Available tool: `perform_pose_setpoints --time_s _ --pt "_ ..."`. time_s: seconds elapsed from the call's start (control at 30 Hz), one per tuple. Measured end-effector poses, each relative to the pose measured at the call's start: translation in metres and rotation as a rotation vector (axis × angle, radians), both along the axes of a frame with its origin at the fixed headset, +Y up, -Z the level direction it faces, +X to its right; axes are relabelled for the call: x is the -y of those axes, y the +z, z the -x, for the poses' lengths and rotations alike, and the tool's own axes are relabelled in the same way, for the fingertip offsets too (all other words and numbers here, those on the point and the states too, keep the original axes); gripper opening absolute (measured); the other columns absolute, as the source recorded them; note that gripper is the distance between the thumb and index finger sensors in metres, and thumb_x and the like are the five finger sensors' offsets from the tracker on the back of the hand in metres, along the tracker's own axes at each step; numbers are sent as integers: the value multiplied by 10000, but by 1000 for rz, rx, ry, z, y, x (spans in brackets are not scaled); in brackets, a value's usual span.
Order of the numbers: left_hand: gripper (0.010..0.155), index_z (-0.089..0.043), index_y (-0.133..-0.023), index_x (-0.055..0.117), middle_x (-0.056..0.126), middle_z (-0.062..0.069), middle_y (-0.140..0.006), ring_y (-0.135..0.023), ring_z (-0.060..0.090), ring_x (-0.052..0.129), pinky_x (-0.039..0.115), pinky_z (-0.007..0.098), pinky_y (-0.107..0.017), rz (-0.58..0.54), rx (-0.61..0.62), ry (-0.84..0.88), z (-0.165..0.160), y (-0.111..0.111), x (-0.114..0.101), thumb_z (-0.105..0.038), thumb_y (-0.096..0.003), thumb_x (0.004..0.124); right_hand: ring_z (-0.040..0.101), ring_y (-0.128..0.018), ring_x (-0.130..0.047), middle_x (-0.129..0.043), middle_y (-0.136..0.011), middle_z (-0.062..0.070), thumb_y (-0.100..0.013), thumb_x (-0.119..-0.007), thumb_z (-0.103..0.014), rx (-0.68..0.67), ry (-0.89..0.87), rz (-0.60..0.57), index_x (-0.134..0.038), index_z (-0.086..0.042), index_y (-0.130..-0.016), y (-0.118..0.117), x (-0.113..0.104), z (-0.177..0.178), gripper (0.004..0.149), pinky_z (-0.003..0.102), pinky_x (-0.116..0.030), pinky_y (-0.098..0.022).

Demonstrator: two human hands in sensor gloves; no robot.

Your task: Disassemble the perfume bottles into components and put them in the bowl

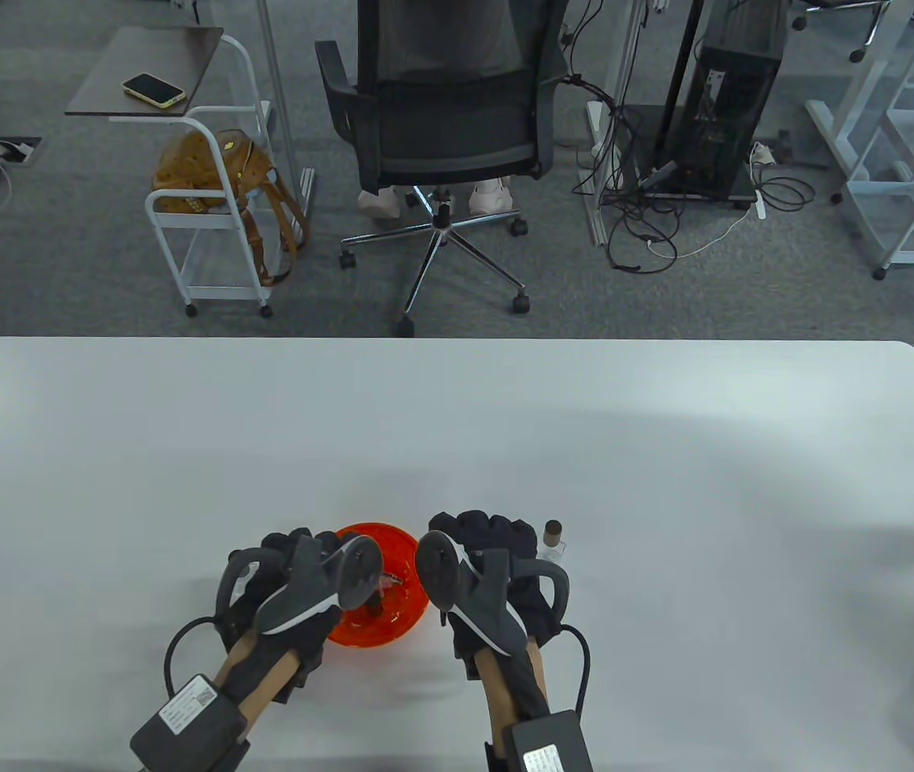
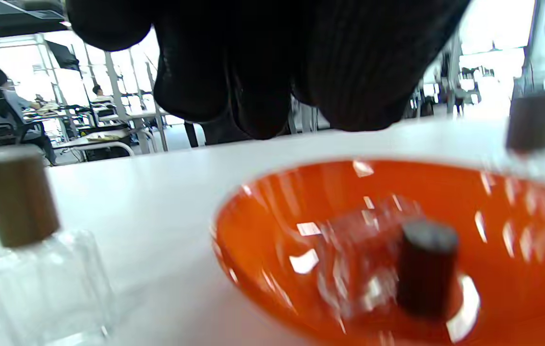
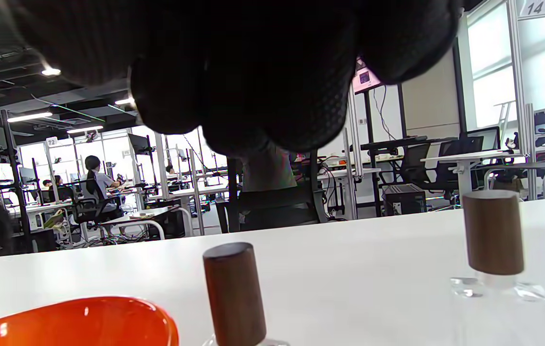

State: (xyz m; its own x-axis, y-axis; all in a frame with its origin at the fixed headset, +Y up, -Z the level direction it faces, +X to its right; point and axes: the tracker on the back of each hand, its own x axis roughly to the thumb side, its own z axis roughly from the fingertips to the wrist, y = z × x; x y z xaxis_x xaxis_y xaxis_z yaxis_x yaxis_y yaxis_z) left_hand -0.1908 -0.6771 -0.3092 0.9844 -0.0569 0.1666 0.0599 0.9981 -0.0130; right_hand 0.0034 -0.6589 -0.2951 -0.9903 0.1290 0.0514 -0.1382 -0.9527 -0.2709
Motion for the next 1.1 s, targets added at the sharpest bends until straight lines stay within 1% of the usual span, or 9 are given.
perform_pose_setpoints --time_s 0.13,0.3,0.47,0.6,0.7,0.77,0.9,1.03,1.1 --pt "658 -267 -1023 780 917 83 -1010 -877 362 897 633 592 -674 -135 -31 191 57 5 -24 -440 -399 894 129 -597 -1032 -993 -769 -68 -361 -758 -520 -16 4 -5 -886 -341 -768 2 -1 5 463 534 -765 -616" --pt "724 -251 -1066 712 799 141 -1089 -927 409 824 583 621 -681 -156 -91 427 111 14 -8 -469 -399 890 128 -600 -1032 -993 -771 -69 -361 -757 -521 -40 31 5 -884 -343 -770 3 2 15 463 534 -764 -618" --pt "882 -227 -1140 515 618 182 -1174 -1014 452 685 488 652 -719 25 -202 478 144 7 21 -519 -391 879 126 -601 -1032 -993 -771 -71 -359 -757 -522 -60 59 24 -884 -345 -769 4 6 23 464 533 -765 -620" --pt "956 -172 -1146 449 632 190 -1165 -995 472 715 504 657 -711 142 -263 495 158 -2 44 -527 -376 890 127 -599 -1033 -993 -770 -71 -359 -756 -522 -64 62 38 -884 -345 -768 4 8 24 464 533 -765 -619" --pt "907 -180 -1126 541 739 167 -1120 -964 459 782 552 651 -696 256 -232 520 158 -9 62 -512 -368 911 127 -599 -1034 -994 -770 -70 -359 -756 -521 -68 71 49 -885 -344 -768 4 9 26 464 532 -766 -619" --pt "841 -197 -1100 614 819 134 -1075 -939 442 823 573 645 -687 287 -224 502 155 -14 75 -487 -373 921 126 -598 -1034 -995 -769 -71 -358 -756 -523 -71 76 51 -886 -346 -766 4 10 27 463 533 -766 -618" --pt "731 -233 -1035 729 899 96 -1013 -891 385 855 604 617 -672 274 -228 466 152 -17 89 -466 -371 924 127 -598 -1035 -995 -768 -71 -359 -755 -523 -75 79 59 -889 -346 -765 4 10 27 463 532 -766 -619" --pt "562 -281 -905 874 994 55 -931 -819 355 943 670 591 -642 190 -233 457 151 -18 88 -443 -369 924 127 -598 -1035 -997 -767 -72 -359 -754 -523 -80 73 65 -885 -345 -768 4 11 27 465 531 -767 -618" --pt "545 -283 -901 872 1007 60 -923 -799 360 974 688 592 -632 179 -218 485 150 -17 82 -447 -384 916 125 -598 -1035 -997 -767 -71 -359 -755 -523 -82 79 69 -884 -346 -768 4 11 28 463 531 -767 -618"
